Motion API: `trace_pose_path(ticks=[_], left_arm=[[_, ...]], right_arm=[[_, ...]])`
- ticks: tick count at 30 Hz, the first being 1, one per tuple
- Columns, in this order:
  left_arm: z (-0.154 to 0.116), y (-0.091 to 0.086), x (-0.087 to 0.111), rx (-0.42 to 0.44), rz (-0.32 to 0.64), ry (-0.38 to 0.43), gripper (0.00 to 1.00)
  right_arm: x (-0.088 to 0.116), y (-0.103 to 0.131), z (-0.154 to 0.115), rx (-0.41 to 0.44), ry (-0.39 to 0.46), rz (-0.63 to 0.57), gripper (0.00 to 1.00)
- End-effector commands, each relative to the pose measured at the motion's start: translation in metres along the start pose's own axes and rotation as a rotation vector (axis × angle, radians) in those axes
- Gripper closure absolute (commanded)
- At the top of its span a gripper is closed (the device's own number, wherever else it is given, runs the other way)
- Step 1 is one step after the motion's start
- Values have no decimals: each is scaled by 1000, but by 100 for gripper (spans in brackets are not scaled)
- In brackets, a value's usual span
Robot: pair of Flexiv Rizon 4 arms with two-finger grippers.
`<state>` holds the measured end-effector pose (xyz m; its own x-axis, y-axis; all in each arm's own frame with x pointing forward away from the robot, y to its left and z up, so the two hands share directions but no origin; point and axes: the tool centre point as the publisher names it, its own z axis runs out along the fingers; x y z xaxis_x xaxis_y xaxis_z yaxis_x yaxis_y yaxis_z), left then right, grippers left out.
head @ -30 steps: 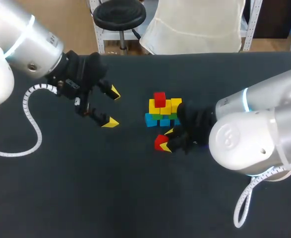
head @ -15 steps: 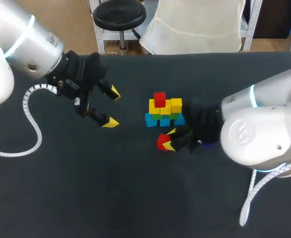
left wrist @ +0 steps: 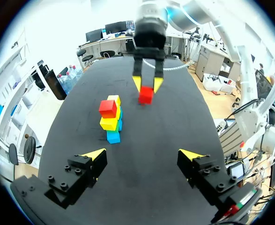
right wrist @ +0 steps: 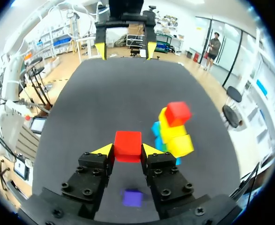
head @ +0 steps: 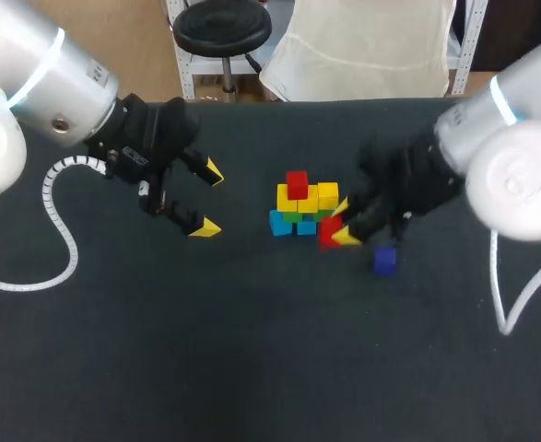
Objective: Place the blue cubes, place green cubes on the blue cubes, place the yellow cubes on the green cubes, then place the red cubes on the yellow cubes, and place purple cube on the red cubes.
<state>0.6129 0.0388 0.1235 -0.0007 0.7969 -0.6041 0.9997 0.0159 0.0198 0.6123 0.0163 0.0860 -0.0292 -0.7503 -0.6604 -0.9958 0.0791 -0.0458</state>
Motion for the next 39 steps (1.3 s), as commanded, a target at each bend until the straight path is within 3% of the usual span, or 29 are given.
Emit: trace_pose_path(ticks=[1,5,16,20,39], left_arm=[[0,0,1,0,2,-2,0],[0,0,1,0,2,-2,0],[0,0,1,0,2,-2,0],[0,0,1,0,2,-2,0],[0,0,1,0,2,-2,0]], right_arm=[[-1,-12,-28,27,27,-19,100],[-5,-29,-36,27,38,-49,100],[-6,-67,-31,-72,-93,-110,100],[-9,-75,-25,-84,-76,-117,100],[-14,-85,1,-103,-68,-109,100]])
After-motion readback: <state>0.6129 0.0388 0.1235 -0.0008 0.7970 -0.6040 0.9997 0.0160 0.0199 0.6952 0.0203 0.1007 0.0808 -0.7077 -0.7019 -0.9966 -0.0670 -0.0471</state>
